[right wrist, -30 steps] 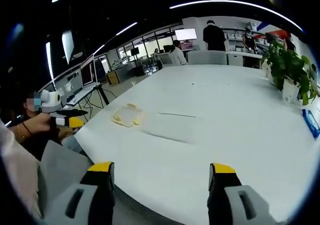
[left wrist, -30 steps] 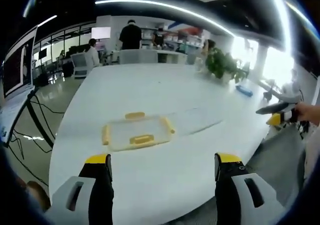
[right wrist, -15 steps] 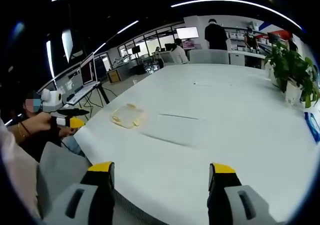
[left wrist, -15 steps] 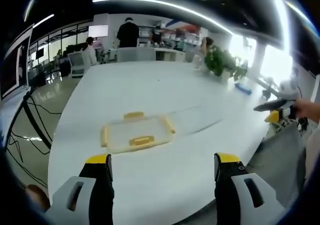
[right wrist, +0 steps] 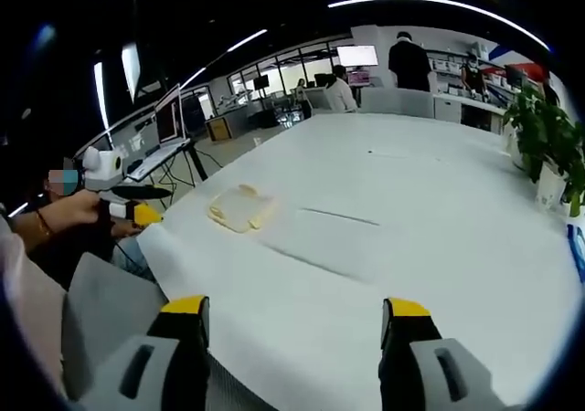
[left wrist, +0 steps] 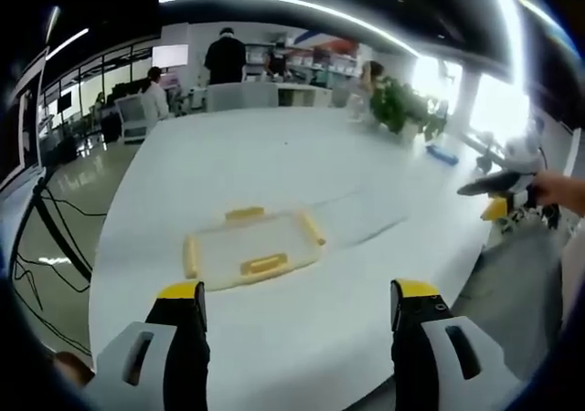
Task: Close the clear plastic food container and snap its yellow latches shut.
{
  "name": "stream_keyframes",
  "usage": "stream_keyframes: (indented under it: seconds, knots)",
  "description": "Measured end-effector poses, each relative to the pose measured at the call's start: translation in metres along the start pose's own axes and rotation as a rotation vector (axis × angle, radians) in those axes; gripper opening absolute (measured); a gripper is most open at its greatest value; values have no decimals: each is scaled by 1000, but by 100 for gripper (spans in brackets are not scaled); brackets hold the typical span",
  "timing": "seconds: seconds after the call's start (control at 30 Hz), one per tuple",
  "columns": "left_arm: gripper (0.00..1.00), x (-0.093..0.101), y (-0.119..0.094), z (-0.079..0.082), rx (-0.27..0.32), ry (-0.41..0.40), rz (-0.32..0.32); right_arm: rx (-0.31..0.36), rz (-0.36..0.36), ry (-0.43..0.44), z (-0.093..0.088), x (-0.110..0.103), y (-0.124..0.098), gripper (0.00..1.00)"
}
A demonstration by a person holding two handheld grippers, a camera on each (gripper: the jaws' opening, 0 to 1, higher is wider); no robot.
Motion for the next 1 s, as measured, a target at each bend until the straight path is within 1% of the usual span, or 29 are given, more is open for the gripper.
stream_keyframes:
  seconds: [0.2, 0.47, 0.77, 0.9, 0.97, 1.0]
  knots:
    - [81, -7, 5, 0, -18, 15, -10, -3, 20, -17, 9, -2, 11, 77]
    - [79, -19, 12, -4, -62, 72, -15, -11, 38, -46, 17, -8, 24, 76]
    - [78, -31, 16, -3, -79, 104, -20, -13, 58, -79, 30, -12, 34, 76]
    - [78, -32, 20, -4, -94, 109, -35, -15, 69, -99, 36, -14, 39, 76]
    - [78, -28, 24, -2, -101, 123, -70, -20, 78, -116, 39, -14, 42, 76]
    - [78, -28, 26, -1, -106, 134, -77, -25, 81, -122, 39, -14, 43, 76]
Point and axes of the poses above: the point that each gripper's makers call its tool centre point, and the gripper's own axes: y roughly forward along the fingers, x roughly to its right, z roughly out of its top, the point moved 2 cm from there along -y, roughly backward along the fingers, and after that the axes turned 8 degrees about y, right-handed, at the moved point
